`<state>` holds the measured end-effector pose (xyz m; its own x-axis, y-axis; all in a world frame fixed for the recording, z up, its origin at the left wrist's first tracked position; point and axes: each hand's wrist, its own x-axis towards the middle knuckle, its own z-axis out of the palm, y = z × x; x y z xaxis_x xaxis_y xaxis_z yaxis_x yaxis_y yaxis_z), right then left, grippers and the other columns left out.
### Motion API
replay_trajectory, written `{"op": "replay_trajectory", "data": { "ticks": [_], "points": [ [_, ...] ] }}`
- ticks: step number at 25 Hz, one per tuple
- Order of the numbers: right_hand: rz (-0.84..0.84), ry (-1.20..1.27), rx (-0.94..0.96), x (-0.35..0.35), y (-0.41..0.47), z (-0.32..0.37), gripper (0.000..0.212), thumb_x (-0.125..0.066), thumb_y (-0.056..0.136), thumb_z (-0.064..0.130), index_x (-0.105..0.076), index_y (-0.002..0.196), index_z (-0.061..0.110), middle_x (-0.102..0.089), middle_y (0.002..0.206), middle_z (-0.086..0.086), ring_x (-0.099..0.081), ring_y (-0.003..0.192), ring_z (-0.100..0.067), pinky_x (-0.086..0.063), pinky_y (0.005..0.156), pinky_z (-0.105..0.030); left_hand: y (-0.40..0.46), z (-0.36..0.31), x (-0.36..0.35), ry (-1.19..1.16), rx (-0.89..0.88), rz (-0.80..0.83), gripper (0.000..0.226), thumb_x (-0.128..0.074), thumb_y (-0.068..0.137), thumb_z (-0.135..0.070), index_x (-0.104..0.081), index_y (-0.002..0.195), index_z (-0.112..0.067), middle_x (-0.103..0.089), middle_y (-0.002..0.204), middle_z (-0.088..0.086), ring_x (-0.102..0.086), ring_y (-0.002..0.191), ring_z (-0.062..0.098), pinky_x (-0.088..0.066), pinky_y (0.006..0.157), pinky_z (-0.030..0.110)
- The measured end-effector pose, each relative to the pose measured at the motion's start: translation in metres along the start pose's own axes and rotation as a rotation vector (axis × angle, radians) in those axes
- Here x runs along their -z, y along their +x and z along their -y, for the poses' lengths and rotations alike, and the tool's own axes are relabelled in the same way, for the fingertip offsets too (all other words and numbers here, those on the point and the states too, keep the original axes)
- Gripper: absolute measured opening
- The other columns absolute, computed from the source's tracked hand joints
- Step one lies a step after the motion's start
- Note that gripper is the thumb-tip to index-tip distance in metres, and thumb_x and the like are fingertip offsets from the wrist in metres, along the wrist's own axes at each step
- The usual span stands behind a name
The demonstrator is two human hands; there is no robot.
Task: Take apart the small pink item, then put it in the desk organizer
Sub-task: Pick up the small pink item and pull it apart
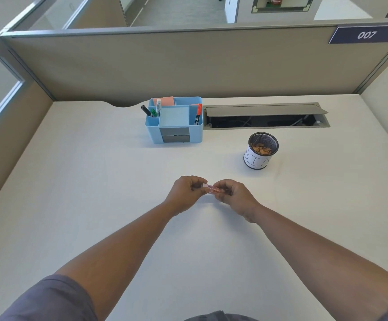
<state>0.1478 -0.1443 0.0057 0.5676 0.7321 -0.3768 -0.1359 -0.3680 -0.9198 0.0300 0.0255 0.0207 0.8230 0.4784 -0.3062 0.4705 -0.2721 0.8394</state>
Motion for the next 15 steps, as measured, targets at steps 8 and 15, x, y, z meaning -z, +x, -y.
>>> {"op": "replay_trajectory", "data": {
  "ticks": [8,15],
  "points": [
    [-0.023,0.015,-0.010,0.001,-0.001,-0.001,0.022,-0.073,0.091,0.007,-0.074,0.112,0.009,-0.075,0.104,-0.004,-0.065,0.092,-0.012,-0.053,0.088,-0.023,-0.001,-0.002,0.003,-0.028,-0.008,0.017,0.025,-0.080,0.084,-0.010,-0.077,0.106,-0.023,-0.080,0.091,-0.011,-0.072,0.076,-0.007,-0.049,0.062,0.006],
    [-0.003,-0.049,-0.013,0.001,0.001,-0.003,0.018,-0.075,0.090,0.010,-0.078,0.107,0.012,-0.078,0.108,-0.012,-0.065,0.092,-0.013,-0.053,0.092,-0.031,-0.002,-0.005,0.010,0.033,-0.015,0.068,0.024,-0.083,0.081,-0.009,-0.078,0.098,-0.024,-0.079,0.083,-0.016,-0.072,0.073,-0.006,-0.050,0.059,0.008]
  ]
}}
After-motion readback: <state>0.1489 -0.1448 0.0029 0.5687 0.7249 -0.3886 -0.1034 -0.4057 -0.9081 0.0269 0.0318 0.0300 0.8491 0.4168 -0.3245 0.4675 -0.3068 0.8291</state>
